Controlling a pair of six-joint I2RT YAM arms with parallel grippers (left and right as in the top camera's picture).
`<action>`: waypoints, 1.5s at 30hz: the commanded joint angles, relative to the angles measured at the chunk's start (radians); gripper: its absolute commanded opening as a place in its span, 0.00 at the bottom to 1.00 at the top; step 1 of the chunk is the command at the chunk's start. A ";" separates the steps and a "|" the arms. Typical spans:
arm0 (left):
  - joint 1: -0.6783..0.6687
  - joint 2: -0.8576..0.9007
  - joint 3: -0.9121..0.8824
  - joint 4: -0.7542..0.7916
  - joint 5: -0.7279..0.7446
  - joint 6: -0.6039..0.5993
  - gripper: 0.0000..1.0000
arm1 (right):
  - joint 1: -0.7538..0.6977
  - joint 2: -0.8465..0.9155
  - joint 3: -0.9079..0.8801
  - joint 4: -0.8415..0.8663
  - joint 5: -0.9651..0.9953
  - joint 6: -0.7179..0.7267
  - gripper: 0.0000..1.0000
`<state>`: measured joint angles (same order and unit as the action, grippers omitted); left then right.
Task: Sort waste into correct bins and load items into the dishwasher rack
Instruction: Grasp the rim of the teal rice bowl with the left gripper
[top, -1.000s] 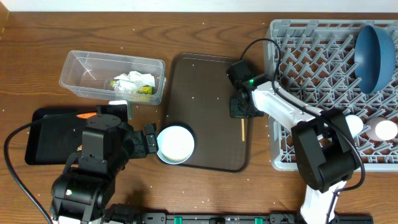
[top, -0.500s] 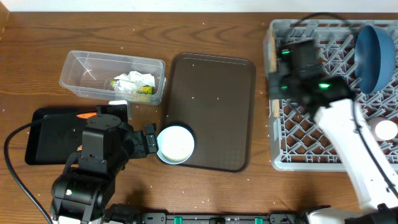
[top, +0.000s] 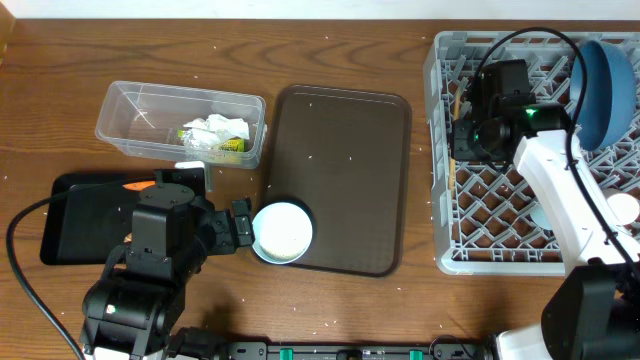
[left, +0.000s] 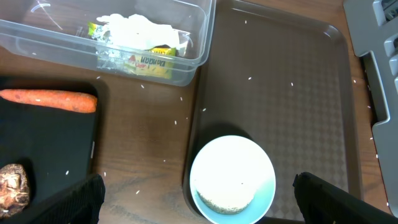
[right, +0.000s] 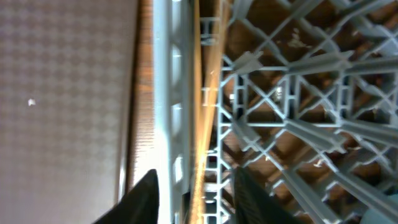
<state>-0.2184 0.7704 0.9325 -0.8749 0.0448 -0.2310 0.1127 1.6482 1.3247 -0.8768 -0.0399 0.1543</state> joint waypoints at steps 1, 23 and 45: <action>0.004 0.000 0.007 -0.001 -0.009 0.012 0.98 | 0.009 -0.085 0.009 -0.002 -0.114 -0.006 0.41; -0.158 0.275 -0.047 0.064 0.251 0.000 0.81 | 0.009 -0.656 0.009 -0.112 -0.231 0.159 0.74; -0.505 0.897 -0.047 0.285 -0.018 -0.056 0.21 | 0.010 -0.584 0.008 -0.201 -0.230 0.167 0.74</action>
<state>-0.7223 1.6485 0.8936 -0.5903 0.0525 -0.3096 0.1127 1.0622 1.3270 -1.0771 -0.2626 0.3073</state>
